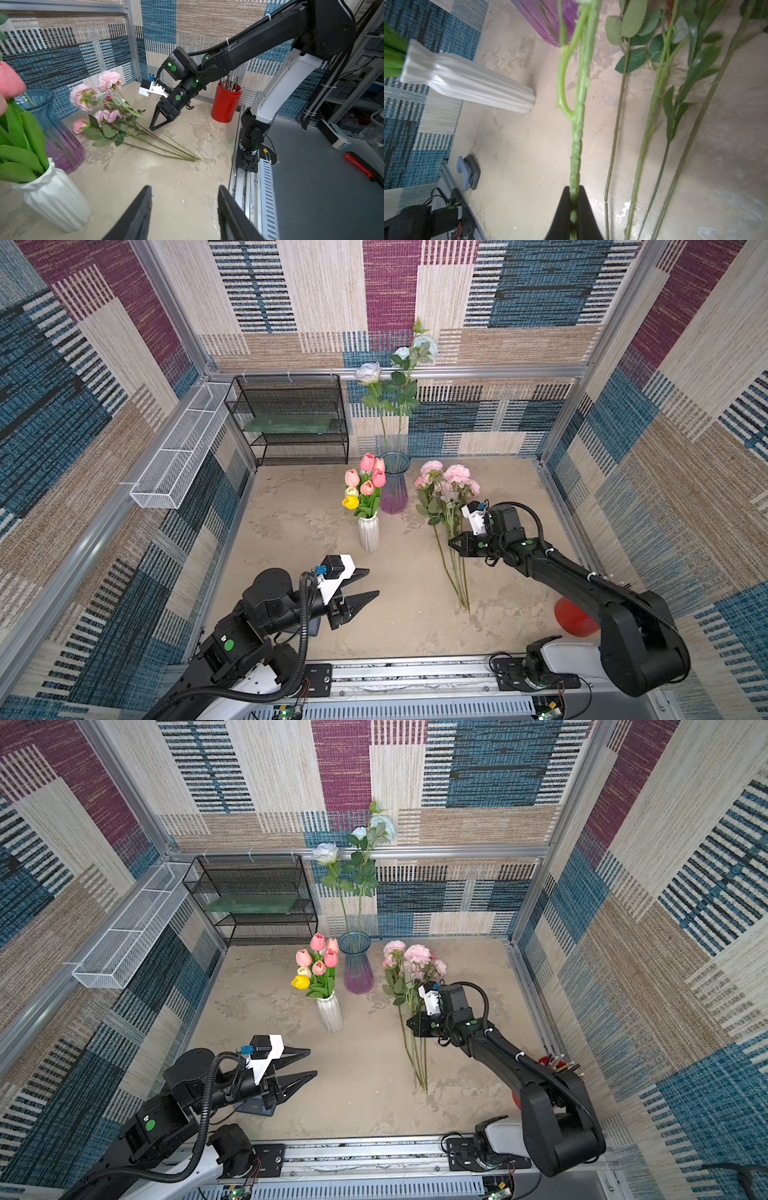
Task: Pick out pink flowers from the vase
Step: Place the flower at the center of the board.
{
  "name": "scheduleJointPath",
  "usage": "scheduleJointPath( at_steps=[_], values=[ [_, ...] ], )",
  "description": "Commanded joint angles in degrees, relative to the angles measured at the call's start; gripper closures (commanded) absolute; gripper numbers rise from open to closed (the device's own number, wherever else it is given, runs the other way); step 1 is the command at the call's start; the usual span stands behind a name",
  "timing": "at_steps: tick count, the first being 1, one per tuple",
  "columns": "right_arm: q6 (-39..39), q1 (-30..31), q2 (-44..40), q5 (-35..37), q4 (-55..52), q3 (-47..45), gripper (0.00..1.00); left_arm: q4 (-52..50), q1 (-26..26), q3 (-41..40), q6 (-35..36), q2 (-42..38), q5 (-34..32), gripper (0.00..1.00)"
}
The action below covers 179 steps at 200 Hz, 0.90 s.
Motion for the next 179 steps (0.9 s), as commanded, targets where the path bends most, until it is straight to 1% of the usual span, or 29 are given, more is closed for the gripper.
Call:
scheduleJointPath(
  at_steps=[1,45,69,97,110,123,150,179],
  values=[
    [-3.06,-0.22,3.52,2.27,-1.98,2.04,0.99,0.77,0.04,-0.38,1.95,-0.15,-0.11,0.47],
    [-4.28,-0.86,11.38,2.66,-1.29,4.96,0.95,1.31,0.04,-0.87,2.02,-1.19,0.32,0.47],
    [-4.26,-1.71,14.65,4.12,-1.29,6.05,0.89,1.65,0.03,-1.19,2.04,-1.61,0.24,0.47],
    [-4.11,-1.90,16.32,6.08,-1.73,6.72,0.80,1.71,0.04,-1.54,2.00,-1.27,0.24,0.47],
    [-3.78,-1.99,16.17,6.27,-1.73,6.72,0.73,1.68,0.04,-1.45,1.95,-1.17,0.14,0.47],
    [-3.66,-1.89,15.36,6.49,-1.94,6.70,0.68,1.79,0.05,-1.40,1.91,-1.12,0.02,0.47],
    [-3.12,-1.85,11.41,7.64,-3.14,6.80,0.63,1.66,0.08,-1.48,1.95,-1.29,-0.84,0.47],
    [-2.80,-1.55,4.40,11.47,-6.12,7.81,0.59,1.40,0.07,-1.18,1.53,-1.23,-2.18,0.47]
  ],
)
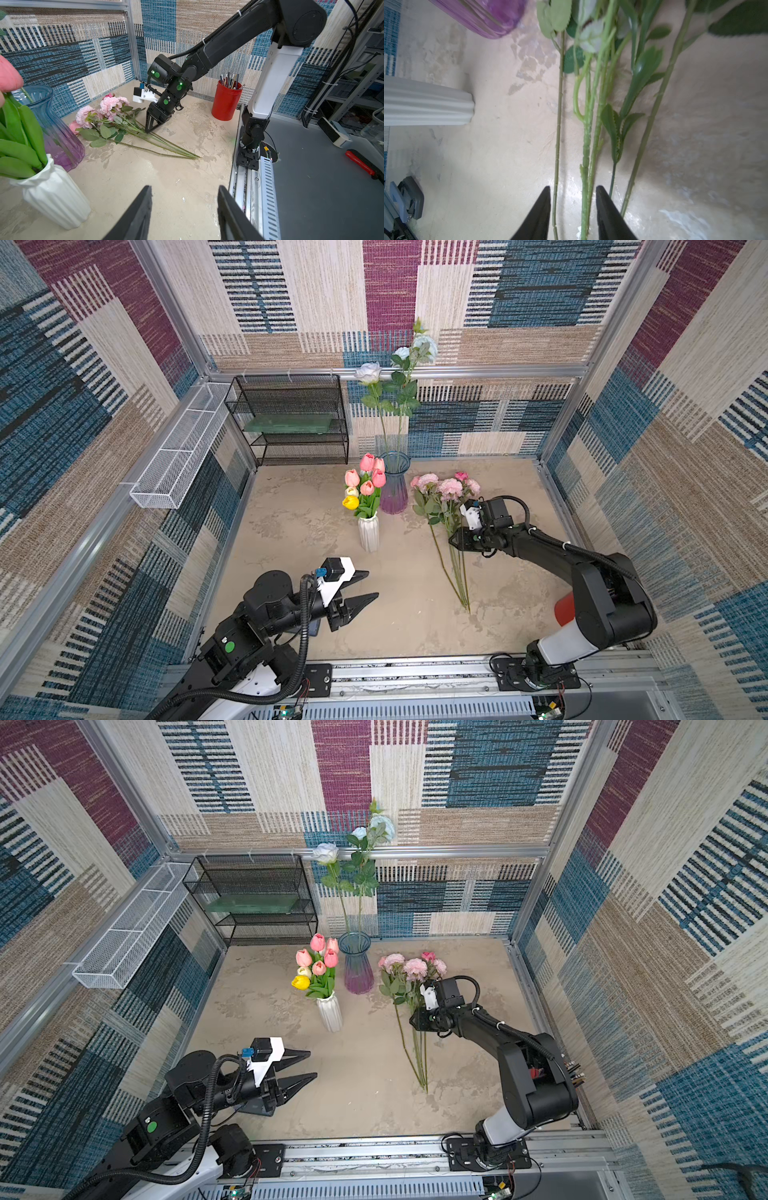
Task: Pick out pink flowers from the vase
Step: Place the flower at the center of the board, then pick up the flower from the vase.
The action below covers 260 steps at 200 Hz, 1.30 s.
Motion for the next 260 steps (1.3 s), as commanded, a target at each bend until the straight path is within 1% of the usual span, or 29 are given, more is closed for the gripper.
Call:
scheduleJointPath(
  at_steps=[1,19,34,48,66,84,92,107,121,144,173,190,210,235,260],
  values=[
    [0.42,0.29,-4.77,3.89,-2.43,1.08,0.59,1.20,0.05,0.29,1.28,-0.04,-1.98,0.48],
    [-0.57,2.08,-10.92,5.38,-1.75,1.07,0.60,0.51,0.04,0.92,-0.04,0.08,-5.30,0.48],
    [-1.93,4.82,-17.47,3.89,4.14,-1.88,0.61,-2.10,0.11,2.60,-2.08,0.77,-10.79,0.48],
    [-4.46,8.02,-23.42,0.89,12.29,-5.49,0.61,-5.49,0.09,4.58,-4.26,1.09,-15.67,0.49],
    [-13.29,14.18,-29.14,-3.44,24.37,-10.86,0.62,-9.75,0.06,6.08,-6.74,0.23,-19.69,0.49],
    [-20.80,20.70,-30.76,-3.20,33.04,-13.12,0.61,-14.53,0.12,7.06,-8.44,-1.44,-22.31,0.49],
    [-22.87,22.79,-29.94,-2.45,34.63,-12.72,0.61,-16.39,0.05,7.09,-9.06,-2.78,-23.64,0.49],
    [-24.48,25.19,-26.94,-1.00,35.81,-10.43,0.62,-18.48,0.12,6.08,-9.78,-5.96,-25.28,0.49],
    [-26.33,26.23,-23.98,-1.48,39.27,-9.55,0.64,-18.89,0.05,4.67,-9.95,-9.51,-25.45,0.48],
    [-26.50,27.14,-19.34,-3.72,46.91,-8.41,0.68,-18.47,0.04,2.21,-9.52,-14.84,-25.28,0.49],
    [-27.40,29.21,-12.79,-3.01,52.94,-5.82,0.71,-16.85,0.04,0.27,-9.06,-19.51,-25.54,0.49],
    [-27.89,31.29,-9.10,-0.78,56.51,-4.33,0.73,-16.51,0.08,-0.13,-8.97,-20.84,-25.75,0.49],
    [-27.96,33.37,-4.88,4.25,59.29,-2.00,0.77,-16.61,0.10,-0.29,-8.97,-21.54,-26.01,0.48],
    [-25.48,33.98,-0.68,8.69,62.76,0.05,0.78,-16.65,0.08,-0.32,-8.97,-21.81,-26.32,0.49],
    [-24.55,34.06,2.84,12.78,63.82,1.72,0.78,-16.69,0.13,-0.33,-8.87,-21.84,-26.35,0.49]
  ],
)
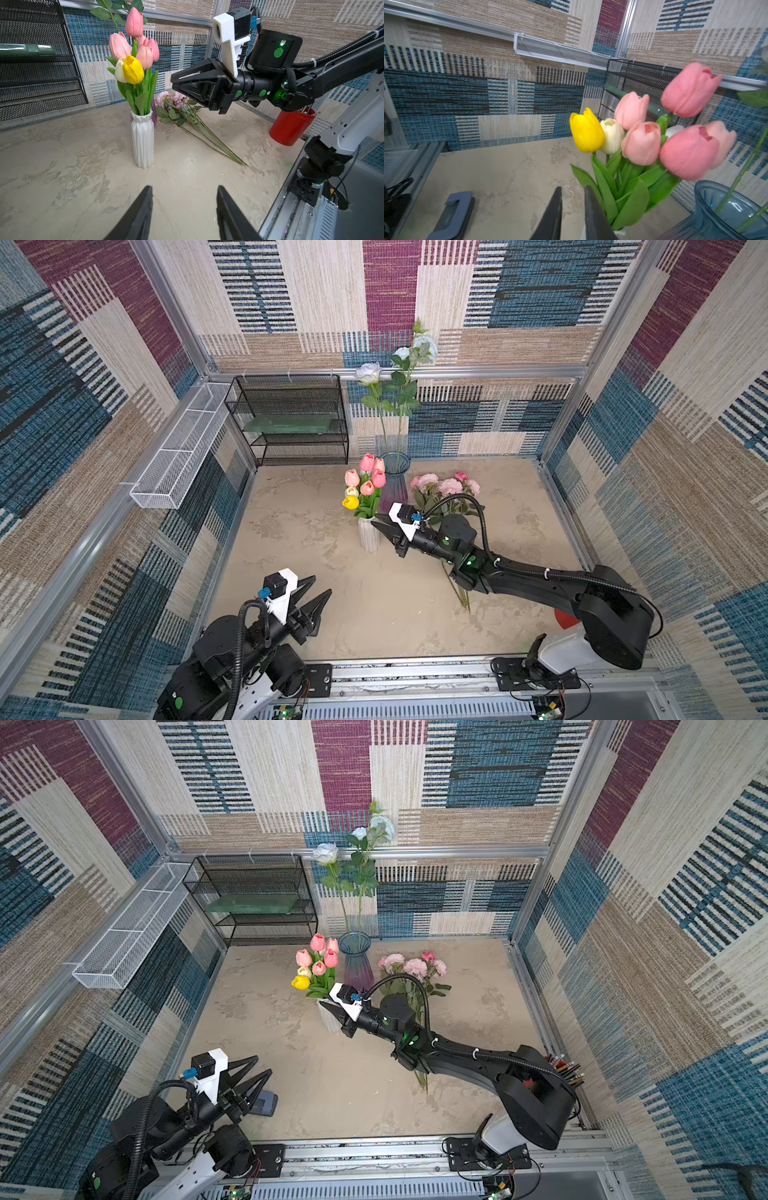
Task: Pick out pink flowers from the vase
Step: Pick up the flower from the vase.
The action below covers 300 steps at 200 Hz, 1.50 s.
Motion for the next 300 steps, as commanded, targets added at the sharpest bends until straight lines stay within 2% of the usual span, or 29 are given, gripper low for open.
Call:
scheduleJointPath(
  at_steps=[1,72,174,245,300],
  values=[
    [2.02,0.25,2.44,6.61,5.01,1.52,0.78,0.93,0.08,-0.10,-0.28,-0.08,-1.06,0.49],
    [4.27,-0.26,9.63,11.33,4.99,6.34,0.78,0.66,0.06,0.12,0.15,-0.61,-0.53,0.49],
    [5.08,-0.46,13.67,14.40,1.20,11.54,0.77,0.98,0.12,-0.09,0.51,-1.51,0.49,0.49],
    [5.76,-0.90,12.12,12.24,0.17,11.93,0.92,1.10,0.09,-0.13,0.50,-1.57,0.79,0.49],
    [4.44,-0.65,9.06,10.81,-3.26,13.70,0.93,1.34,0.08,-0.32,0.54,-1.54,1.10,0.49]
  ],
)
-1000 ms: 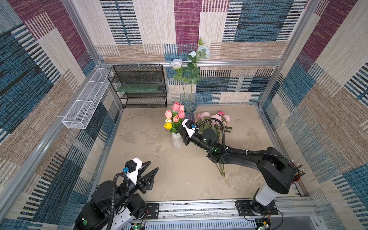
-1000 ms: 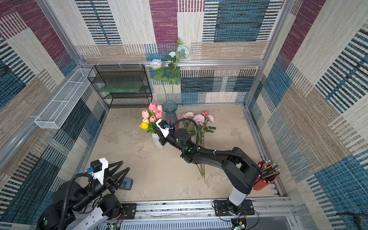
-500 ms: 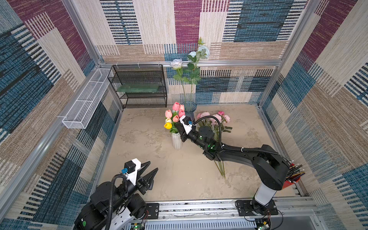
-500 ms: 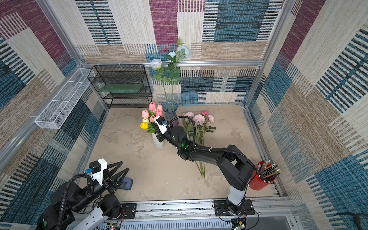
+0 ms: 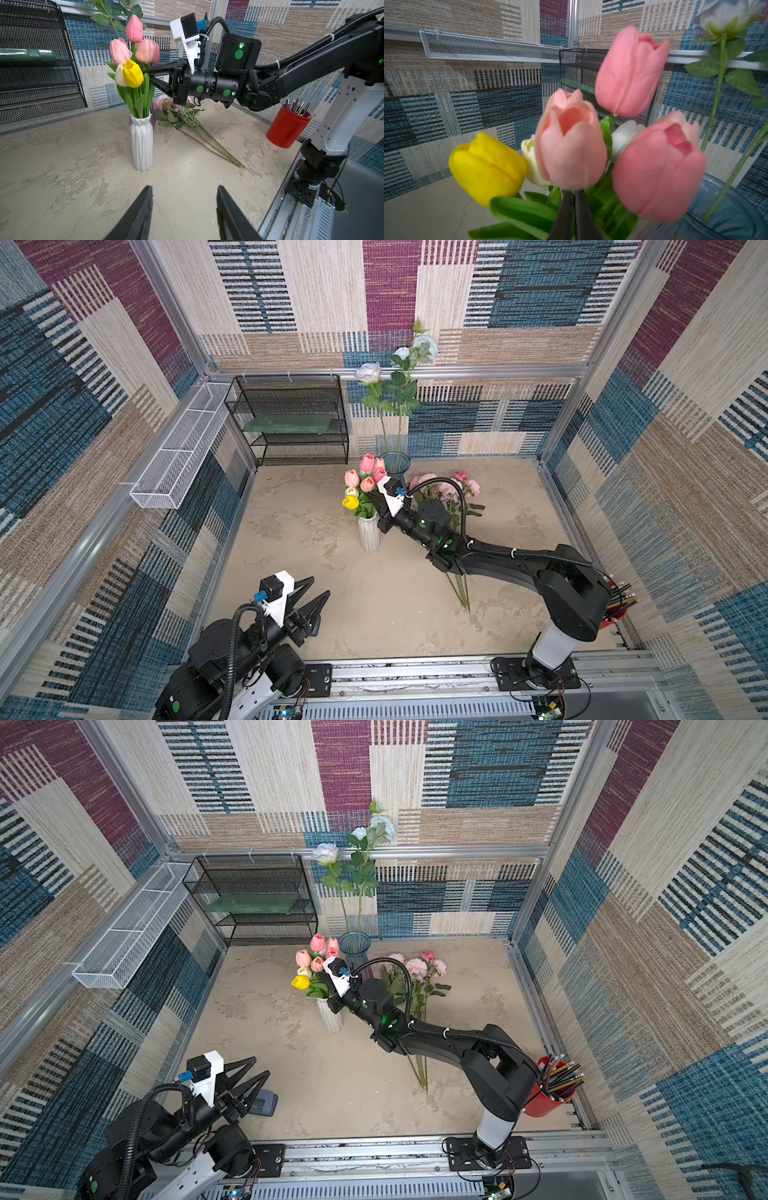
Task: Pick out pink flowers from the vase
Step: Pick up the flower from the vase.
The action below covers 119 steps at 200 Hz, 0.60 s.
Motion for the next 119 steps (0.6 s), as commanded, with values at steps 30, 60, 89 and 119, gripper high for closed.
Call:
scheduleJointPath(
  at_steps=[30,60,89,119],
  values=[
    [-0.47,0.20,-4.13,-3.12,-2.79,2.59,0.93,1.24,0.05,-0.18,0.41,-0.04,0.24,0.49],
    [-1.10,0.53,-6.03,-7.49,-8.85,7.77,0.92,1.52,0.08,-0.32,0.19,0.33,0.29,0.49],
    [-2.92,0.73,-8.78,-10.58,-12.33,11.83,0.92,1.73,0.10,-0.10,0.11,1.50,0.59,0.48],
    [-2.88,0.74,-12.45,-13.03,-17.54,16.74,0.92,1.55,0.13,0.68,0.35,5.19,2.06,0.48]
  ],
)
